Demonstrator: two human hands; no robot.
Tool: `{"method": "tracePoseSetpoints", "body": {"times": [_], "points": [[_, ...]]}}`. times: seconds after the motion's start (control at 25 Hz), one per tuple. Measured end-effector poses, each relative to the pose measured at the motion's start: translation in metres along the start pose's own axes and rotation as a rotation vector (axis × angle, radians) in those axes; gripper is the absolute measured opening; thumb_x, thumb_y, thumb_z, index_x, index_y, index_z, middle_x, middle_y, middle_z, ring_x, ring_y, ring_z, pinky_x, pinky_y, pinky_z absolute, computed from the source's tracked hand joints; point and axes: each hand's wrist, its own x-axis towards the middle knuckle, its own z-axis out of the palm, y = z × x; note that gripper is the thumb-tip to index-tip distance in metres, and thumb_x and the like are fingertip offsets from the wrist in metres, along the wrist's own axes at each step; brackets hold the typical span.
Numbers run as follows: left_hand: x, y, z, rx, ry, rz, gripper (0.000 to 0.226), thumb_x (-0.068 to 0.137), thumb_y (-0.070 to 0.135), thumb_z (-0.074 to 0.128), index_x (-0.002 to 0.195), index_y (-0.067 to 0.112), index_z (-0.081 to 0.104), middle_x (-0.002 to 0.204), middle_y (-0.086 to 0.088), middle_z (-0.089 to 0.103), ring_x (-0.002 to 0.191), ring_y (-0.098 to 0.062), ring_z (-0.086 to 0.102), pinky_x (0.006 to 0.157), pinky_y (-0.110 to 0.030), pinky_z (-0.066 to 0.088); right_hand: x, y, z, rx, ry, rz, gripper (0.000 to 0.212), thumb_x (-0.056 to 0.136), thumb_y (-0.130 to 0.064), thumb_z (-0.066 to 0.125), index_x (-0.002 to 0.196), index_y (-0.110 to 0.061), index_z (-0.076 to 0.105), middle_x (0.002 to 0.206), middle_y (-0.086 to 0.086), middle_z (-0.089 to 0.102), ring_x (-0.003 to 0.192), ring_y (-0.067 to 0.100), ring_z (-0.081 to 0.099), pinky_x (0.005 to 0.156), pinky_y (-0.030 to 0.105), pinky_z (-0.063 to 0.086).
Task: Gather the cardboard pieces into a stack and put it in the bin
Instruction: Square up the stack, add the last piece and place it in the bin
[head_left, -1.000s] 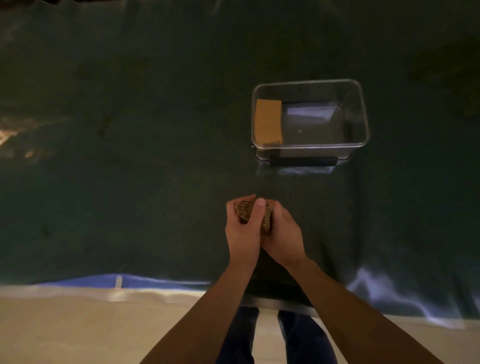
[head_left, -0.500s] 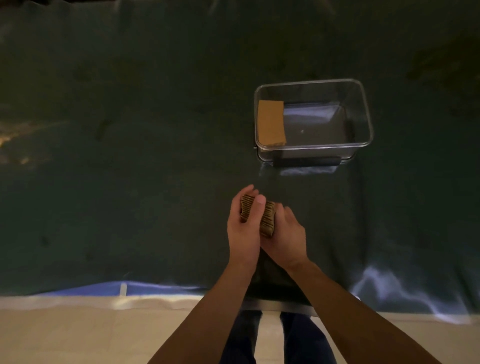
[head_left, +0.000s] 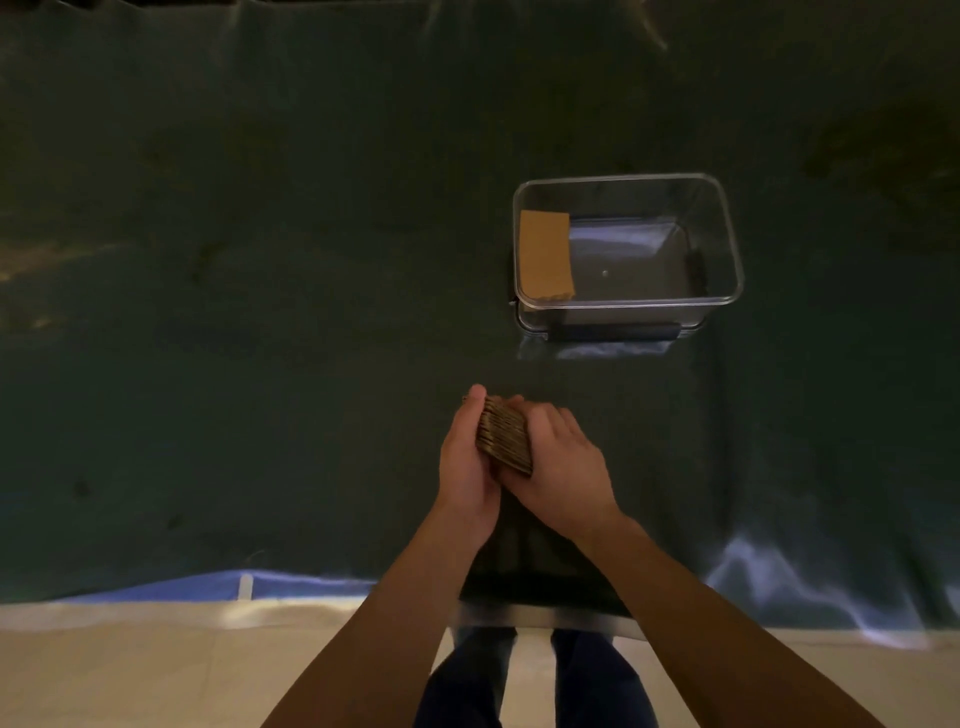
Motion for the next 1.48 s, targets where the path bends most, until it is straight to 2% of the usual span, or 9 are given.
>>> {"method": "tracePoseSetpoints", "body": {"times": [0.16,0.28,0.44,0.64,0.84,0.96,1.08,1.2,1.48], "points": [[0.007,0.011,-0.026,-0.003,0.117,0.184,0.031,0.087,0.04,0.066,0.113,0.022,0.066,0.11,-0.004,0.071,0.096,-0.013,0.069,0.077,-0.027,0.054,0.012,-0.01,-0.003,-0.207,-0.249,-0.099,0.061,0.08,-0.043,0.068,0.131,-0.024,0.04,0.123,0.003,0.059,0.109,0.025,0.056,0.08,0.041,0.054],[0.007,0.011,-0.042,0.608,0.128,0.532,0.024,0.084,0.047,0.065,0.101,0.031,0.069,0.105,0.01,0.07,0.096,-0.001,0.065,0.083,-0.022,0.053,0.018,-0.02,0.001,-0.3,-0.295,-0.113,0.062,0.082,-0.038,0.068,0.135,-0.023,0.04,0.125,0.008,0.059,0.111,0.03,0.055,0.084,0.045,0.052],[0.021,-0.001,-0.056,1.161,0.165,0.8,0.014,0.098,0.022,0.056,0.093,0.014,0.066,0.091,0.002,0.065,0.083,-0.013,0.057,0.077,-0.033,0.048,0.017,-0.021,0.011,-0.294,-0.237,-0.057,0.054,0.083,-0.039,0.066,0.13,-0.023,0.046,0.125,0.007,0.06,0.113,0.032,0.055,0.09,0.047,0.05],[0.028,-0.003,-0.059,1.154,0.18,0.775,0.02,0.099,0.025,0.045,0.091,0.015,0.061,0.086,0.003,0.061,0.081,-0.014,0.055,0.072,-0.027,0.041,-0.01,0.004,0.016,-0.033,-0.095,0.116,0.058,0.078,-0.043,0.075,0.129,-0.024,0.056,0.122,0.0,0.061,0.108,0.021,0.056,0.088,0.034,0.049],[0.021,-0.005,-0.059,1.183,0.12,0.745,0.024,0.103,0.023,0.04,0.095,0.013,0.061,0.089,-0.003,0.062,0.08,-0.014,0.058,0.074,-0.031,0.047,-0.015,0.005,0.02,-0.138,-0.081,0.092,0.056,0.077,-0.055,0.071,0.123,-0.028,0.057,0.115,-0.002,0.066,0.097,0.019,0.064,0.074,0.035,0.056],[0.019,0.009,-0.056,1.349,0.116,0.819,0.038,0.102,0.031,0.035,0.107,0.008,0.065,0.115,-0.01,0.065,0.109,-0.024,0.06,0.097,-0.046,0.048,-0.013,0.005,0.016,-0.065,-0.141,0.124,0.055,0.081,-0.054,0.068,0.127,-0.028,0.051,0.122,-0.002,0.061,0.093,0.018,0.067,0.072,0.034,0.057],[0.006,0.008,-0.055,1.654,0.033,1.016,0.053,0.104,0.039,0.029,0.14,0.008,0.052,0.155,-0.009,0.043,0.148,-0.025,0.03,0.12,-0.047,0.023,-0.012,0.004,0.014,-0.004,-0.172,0.133,0.051,0.083,-0.046,0.068,0.125,-0.024,0.05,0.121,0.0,0.059,0.092,0.022,0.068,0.075,0.041,0.059],[-0.008,-0.01,-0.054,2.033,-0.223,1.066,0.061,0.104,0.044,0.025,0.153,0.009,0.034,0.163,-0.008,0.023,0.151,-0.025,0.024,0.122,-0.047,0.018,-0.011,0.006,0.013,-0.019,-0.206,0.134,0.04,0.085,-0.03,0.062,0.122,-0.02,0.05,0.12,0.002,0.057,0.088,0.027,0.068,0.073,0.044,0.058],[-0.011,-0.012,-0.056,2.084,-0.208,1.027,0.065,0.103,0.047,0.026,0.155,0.009,0.021,0.164,-0.011,0.017,0.152,-0.026,0.019,0.122,-0.048,0.02,-0.009,0.007,0.009,-0.034,-0.207,0.109,0.032,0.09,-0.034,0.059,0.118,-0.021,0.052,0.115,-0.001,0.061,0.084,0.02,0.067,0.07,0.039,0.058]]}}
